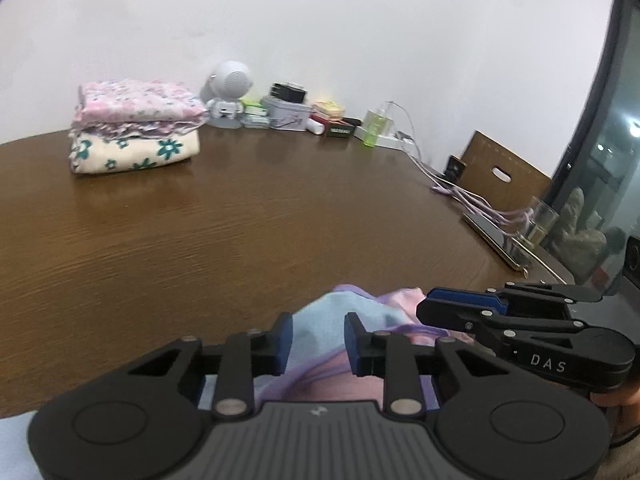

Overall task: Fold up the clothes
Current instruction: 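Open the right tool and smooth the folded garment with both tools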

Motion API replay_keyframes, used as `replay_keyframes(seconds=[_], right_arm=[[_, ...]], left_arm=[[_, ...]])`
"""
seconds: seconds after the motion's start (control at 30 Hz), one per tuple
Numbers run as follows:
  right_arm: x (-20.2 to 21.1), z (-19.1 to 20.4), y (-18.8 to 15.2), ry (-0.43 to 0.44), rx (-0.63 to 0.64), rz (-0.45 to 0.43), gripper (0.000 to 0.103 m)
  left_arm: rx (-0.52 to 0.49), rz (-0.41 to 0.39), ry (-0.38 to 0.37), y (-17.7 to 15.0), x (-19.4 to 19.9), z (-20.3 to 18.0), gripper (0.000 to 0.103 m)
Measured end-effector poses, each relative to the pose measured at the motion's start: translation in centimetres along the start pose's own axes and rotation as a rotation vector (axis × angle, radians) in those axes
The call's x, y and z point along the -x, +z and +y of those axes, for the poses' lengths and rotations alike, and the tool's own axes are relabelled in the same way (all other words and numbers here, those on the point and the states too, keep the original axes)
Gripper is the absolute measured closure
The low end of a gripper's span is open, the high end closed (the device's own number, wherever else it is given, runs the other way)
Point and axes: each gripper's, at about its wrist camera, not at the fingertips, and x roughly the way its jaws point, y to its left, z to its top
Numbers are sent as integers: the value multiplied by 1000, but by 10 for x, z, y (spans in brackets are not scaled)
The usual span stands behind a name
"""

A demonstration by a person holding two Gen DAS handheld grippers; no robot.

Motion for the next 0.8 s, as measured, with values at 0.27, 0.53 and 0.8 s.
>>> replay_keyframes(seconds=[0.27,0.53,0.8], right_arm=[[-27,7,7,-51,68,84,86],[-14,26,-17,-65,180,128,86],[2,20,-7,-78,109,27,86]], left_arm=[[-21,44,21,-4,-7,5,78],[-51,54,37,-10,-7,2,76],[-84,-15,56,-11,18,-2,78]])
